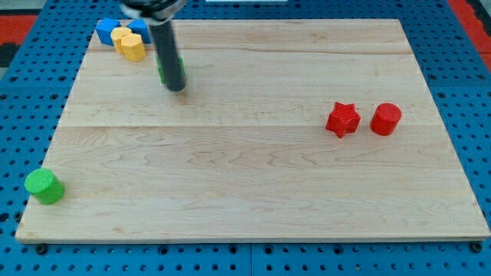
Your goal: Make a group of yellowgreen and blue blocks at the top left of the board
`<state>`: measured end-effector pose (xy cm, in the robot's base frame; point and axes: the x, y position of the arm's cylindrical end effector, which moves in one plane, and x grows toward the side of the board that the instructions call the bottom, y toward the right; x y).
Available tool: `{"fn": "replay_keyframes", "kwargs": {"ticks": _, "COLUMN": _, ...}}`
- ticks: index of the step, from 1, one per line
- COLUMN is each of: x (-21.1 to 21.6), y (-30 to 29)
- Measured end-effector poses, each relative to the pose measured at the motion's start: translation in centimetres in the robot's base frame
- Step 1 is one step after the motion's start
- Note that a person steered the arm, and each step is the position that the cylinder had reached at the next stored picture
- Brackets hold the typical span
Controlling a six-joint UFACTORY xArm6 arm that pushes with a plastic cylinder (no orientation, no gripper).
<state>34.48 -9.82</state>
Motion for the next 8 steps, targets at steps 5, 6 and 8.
{"fn": "replay_keyframes", "kwargs": {"ticks": 5, "x": 13.5, "y": -0.3}}
{"fn": "replay_keyframes", "kwargs": {"ticks": 6, "x": 22.7, "y": 0.8}}
{"fn": "replay_keyframes", "kwargs": {"ticks": 8, "x": 27.4, "y": -1.0}}
